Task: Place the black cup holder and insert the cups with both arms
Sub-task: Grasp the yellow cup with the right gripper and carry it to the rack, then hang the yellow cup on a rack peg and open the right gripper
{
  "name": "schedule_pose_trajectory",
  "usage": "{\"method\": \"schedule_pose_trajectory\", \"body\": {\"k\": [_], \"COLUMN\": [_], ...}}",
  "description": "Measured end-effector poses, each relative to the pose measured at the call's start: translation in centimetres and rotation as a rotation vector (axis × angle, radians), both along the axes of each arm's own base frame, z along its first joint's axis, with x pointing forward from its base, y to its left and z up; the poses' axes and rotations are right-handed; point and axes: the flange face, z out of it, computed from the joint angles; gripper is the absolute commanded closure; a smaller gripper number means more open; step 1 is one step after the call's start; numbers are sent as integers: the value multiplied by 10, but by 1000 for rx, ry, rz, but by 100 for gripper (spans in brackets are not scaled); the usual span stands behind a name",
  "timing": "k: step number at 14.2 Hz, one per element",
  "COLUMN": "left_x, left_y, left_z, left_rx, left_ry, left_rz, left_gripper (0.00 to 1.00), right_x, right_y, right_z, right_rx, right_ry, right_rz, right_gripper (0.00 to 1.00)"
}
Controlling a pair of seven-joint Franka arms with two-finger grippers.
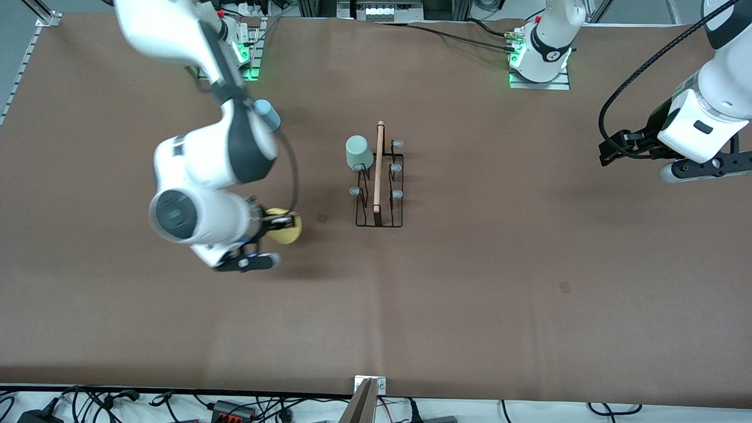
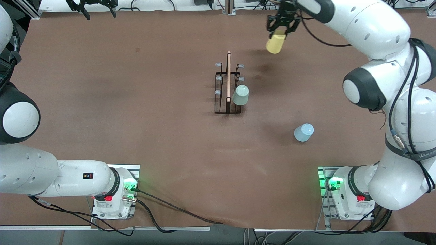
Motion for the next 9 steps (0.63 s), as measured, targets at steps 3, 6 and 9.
{"method": "schedule_pose_trajectory", "body": {"k": [3, 6, 9], "left_x": [0, 0, 0], "left_y": [0, 0, 0], "left_z": [0, 0, 0], "left_rx": [0, 0, 0], "left_ry": [0, 0, 0], "left_rz": [0, 0, 0], "left_gripper": [0, 0, 0], "right_x": [-24, -42, -55], "right_y": [47, 79, 105], "right_z": [3, 2, 0], "right_rx": [3, -1, 3], "right_ry": [12, 18, 6], "right_rz": [-29, -43, -51], "right_gripper": [70, 70, 69]}}
